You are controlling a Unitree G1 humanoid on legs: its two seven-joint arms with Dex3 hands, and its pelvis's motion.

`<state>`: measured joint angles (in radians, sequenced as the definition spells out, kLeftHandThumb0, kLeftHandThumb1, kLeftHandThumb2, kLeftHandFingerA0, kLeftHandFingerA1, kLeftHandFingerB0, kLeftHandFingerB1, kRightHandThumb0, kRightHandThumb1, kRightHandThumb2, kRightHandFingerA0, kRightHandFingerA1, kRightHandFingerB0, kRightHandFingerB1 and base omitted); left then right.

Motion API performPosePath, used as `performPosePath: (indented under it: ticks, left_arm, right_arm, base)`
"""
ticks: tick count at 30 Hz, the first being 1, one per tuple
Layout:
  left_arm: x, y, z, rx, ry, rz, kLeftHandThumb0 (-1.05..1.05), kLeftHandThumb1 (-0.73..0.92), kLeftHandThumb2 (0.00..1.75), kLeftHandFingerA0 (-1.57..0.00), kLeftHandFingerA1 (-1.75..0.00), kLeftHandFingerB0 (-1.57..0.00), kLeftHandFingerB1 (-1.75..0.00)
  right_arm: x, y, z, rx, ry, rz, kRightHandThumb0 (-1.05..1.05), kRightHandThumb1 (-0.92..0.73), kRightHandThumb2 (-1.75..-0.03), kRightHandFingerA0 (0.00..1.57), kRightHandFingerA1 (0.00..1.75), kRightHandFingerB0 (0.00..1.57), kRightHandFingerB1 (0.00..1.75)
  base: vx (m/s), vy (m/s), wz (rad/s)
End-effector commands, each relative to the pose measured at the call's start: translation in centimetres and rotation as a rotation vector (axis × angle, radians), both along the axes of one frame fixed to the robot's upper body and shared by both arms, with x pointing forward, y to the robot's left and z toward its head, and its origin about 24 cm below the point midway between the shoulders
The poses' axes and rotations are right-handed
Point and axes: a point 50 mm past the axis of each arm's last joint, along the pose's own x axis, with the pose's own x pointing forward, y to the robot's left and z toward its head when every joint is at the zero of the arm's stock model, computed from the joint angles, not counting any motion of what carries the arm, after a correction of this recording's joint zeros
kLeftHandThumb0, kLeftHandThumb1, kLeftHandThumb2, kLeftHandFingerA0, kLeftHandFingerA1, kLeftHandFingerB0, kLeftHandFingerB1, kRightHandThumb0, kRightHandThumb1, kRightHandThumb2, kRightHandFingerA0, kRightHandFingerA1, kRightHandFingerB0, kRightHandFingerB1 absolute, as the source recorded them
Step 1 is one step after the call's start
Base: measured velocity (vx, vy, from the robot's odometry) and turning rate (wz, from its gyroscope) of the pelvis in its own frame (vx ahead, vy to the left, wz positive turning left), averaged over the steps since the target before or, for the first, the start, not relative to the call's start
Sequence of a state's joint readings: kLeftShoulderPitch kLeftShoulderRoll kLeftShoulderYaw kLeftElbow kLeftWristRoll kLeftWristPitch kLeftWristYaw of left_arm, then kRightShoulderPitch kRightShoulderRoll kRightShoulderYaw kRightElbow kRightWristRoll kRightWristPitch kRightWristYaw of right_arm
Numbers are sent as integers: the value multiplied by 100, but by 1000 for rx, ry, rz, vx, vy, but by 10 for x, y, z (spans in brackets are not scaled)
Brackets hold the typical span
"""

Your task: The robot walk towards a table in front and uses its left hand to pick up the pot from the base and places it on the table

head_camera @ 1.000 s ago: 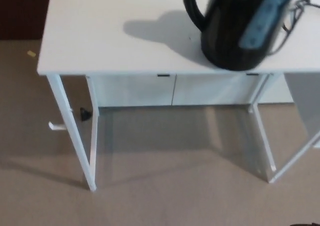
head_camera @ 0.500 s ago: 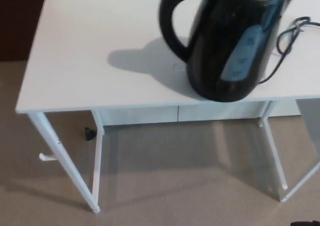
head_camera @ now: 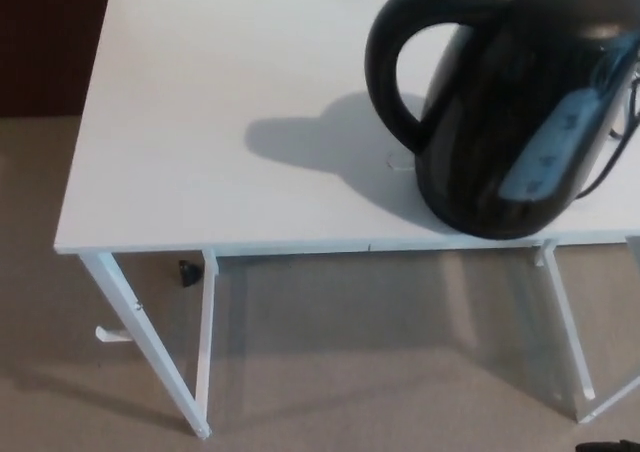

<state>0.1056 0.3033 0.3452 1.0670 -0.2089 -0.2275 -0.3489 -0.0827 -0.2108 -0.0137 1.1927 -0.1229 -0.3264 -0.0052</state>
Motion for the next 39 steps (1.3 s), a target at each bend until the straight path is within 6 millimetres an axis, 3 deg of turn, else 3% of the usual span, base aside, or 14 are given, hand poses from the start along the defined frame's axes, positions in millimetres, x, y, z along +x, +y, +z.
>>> performPosePath:
  ticks: [1, 20, 21, 22, 23, 24, 25, 27, 30, 32, 36, 37, 38, 39]
  left_arm:
    - [-2, 3, 3, 30, -5, -14, -6, 64, 58, -45, -38, -37, -34]
    - [-2, 5, 3, 35, -5, 12, -2, 64, 58, -49, -39, -38, -34]
    - [-1, 9, 5, 18, -27, 51, 0, 47, 89, -33, -55, -21, -48]
    - [1, 12, 7, -1, -51, 92, 0, 47, 89, -33, -55, -21, -48]
    - [4, 32, 21, -60, -191, 322, 3, 46, 89, -19, -50, -17, -48]
    - [5, 34, 23, -69, -210, 347, 3, 46, 89, -19, -50, -17, -48]
    - [8, 45, 31, -47, -247, 403, -1, 62, 59, -27, -33, -20, -29]
    - [11, 80, 61, 18, -351, 561, -3, 60, 57, -25, -31, -17, -27]
    - [14, 102, 86, 72, -403, 586, -5, 59, 57, -26, -30, -17, -28]
    - [39, 122, 139, 134, -600, 569, -1, 61, 59, -22, -32, -18, -28]
    - [85, 114, 203, 199, -778, 395, -1, 60, 59, -23, -32, -19, -29]
    - [109, 92, 234, 211, -859, 275, -8, 57, 56, -20, -31, -17, -27]
    - [134, 64, 263, 199, -938, 115, -5, 61, 100, -1, -49, 0, -47]
    - [143, 52, 273, 190, -961, 51, -6, 58, 98, -1, -48, 0, -47]
  right_arm:
    - [-5, -7, 0, -25, 18, -9, -25, -55, -56, 68, 45, 57, 42]
    - [-3, -3, -1, -36, 25, 13, -26, -56, -56, 66, 44, 56, 41]
    - [-1, -2, 0, -38, 20, 20, -26, -56, -56, 66, 44, 56, 42]
    - [0, -2, 0, -40, 14, 26, -26, -56, -56, 66, 44, 56, 42]
    - [1, -2, 0, -36, 13, 18, -35, -49, -69, 65, 53, 54, 50]
    - [2, -1, 1, -36, 9, 16, -35, -49, -69, 65, 53, 54, 50]
    - [3, -1, 1, -35, 6, 15, -35, -49, -70, 68, 55, 55, 51]
    - [2, -4, 2, -39, 8, 14, -37, -50, -72, 71, 56, 57, 52]
    - [3, -6, 3, -54, 18, 25, -37, -50, -72, 71, 56, 58, 52]
    - [6, -6, 4, -60, 11, 43, -36, -49, -71, 69, 55, 57, 51]
    - [10, -6, 6, -42, 1, 23, -35, -48, -71, 69, 56, 58, 52]
    - [10, -6, 5, -38, -3, 20, -35, -48, -70, 69, 56, 56, 52]
    - [11, -5, 5, -38, -3, 19, -35, -49, -70, 69, 56, 56, 51]
    - [12, -4, 5, -42, -5, 24, -35, -49, -70, 69, 56, 55, 51]
  base:
    - [0, 0, 0]
    - [0, 0, 0]
    - [0, 0, 0]
    - [0, 0, 0]
    - [0, 0, 0]
    - [0, 0, 0]
    - [0, 0, 0]
    - [0, 0, 0]
    - [0, 0, 0]
    - [0, 0, 0]
    - [0, 0, 0]
    - [0, 0, 0]
    - [0, 0, 0]
    - [0, 0, 0]
